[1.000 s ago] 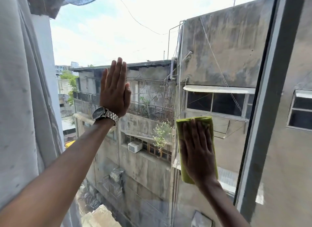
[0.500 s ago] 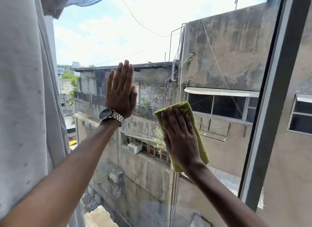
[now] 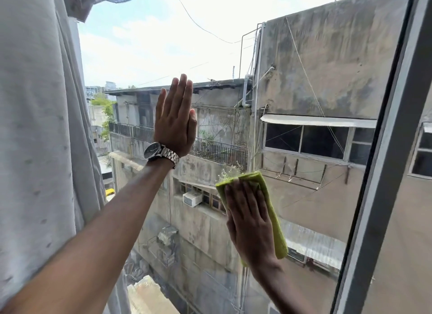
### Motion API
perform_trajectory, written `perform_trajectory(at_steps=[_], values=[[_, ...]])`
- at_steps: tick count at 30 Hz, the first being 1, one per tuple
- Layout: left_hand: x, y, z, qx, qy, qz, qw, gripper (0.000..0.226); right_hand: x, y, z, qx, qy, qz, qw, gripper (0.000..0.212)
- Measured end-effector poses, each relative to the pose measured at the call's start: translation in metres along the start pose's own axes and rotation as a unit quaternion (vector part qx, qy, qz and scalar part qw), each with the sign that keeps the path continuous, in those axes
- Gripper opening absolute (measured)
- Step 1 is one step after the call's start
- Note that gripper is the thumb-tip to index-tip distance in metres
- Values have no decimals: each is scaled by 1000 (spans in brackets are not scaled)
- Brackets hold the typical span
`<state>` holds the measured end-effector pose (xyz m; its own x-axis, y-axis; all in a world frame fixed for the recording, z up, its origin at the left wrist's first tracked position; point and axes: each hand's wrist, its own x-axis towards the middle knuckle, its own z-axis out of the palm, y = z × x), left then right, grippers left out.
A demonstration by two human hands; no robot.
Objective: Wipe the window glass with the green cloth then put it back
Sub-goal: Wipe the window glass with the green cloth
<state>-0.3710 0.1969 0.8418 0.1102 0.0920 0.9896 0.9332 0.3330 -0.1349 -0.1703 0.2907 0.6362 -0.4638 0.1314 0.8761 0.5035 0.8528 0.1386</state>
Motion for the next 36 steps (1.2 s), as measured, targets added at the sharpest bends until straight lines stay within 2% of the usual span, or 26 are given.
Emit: perform_trajectory(at_steps=[4,8,10,13,16,19,25,27,30,36], values=[[0,0,-1,-1,-1,1,1000,57,-77,6,20,-14,-59,49,997,65],[0,2,1,-5,-3,-3,1000,58,-59,-5,14,1,-61,62,996,62],[-1,0,1,0,-3,1,1000,58,-21,-9,1,28,-29,59,997,61],[0,-2,3,-2,0,3,1000,58,87,-2,-32,55,62,83,993,60],[-1,-2,5,1,2,1,1000,59,213,27,-83,58,130,117,983,61],[-1,-5,6,2,0,1,1000,59,300,62,-133,58,179,148,971,62],[-2,-6,5,2,11,7,1000,58,335,77,-131,32,276,171,945,58],[-3,-7,5,1,16,10,1000,58,323,72,-124,31,270,147,951,58],[-3,-6,5,2,17,16,1000,58,279,68,-111,8,234,52,971,57],[-2,-6,4,8,14,16,1000,58,139,63,-60,-43,110,-112,987,59]])
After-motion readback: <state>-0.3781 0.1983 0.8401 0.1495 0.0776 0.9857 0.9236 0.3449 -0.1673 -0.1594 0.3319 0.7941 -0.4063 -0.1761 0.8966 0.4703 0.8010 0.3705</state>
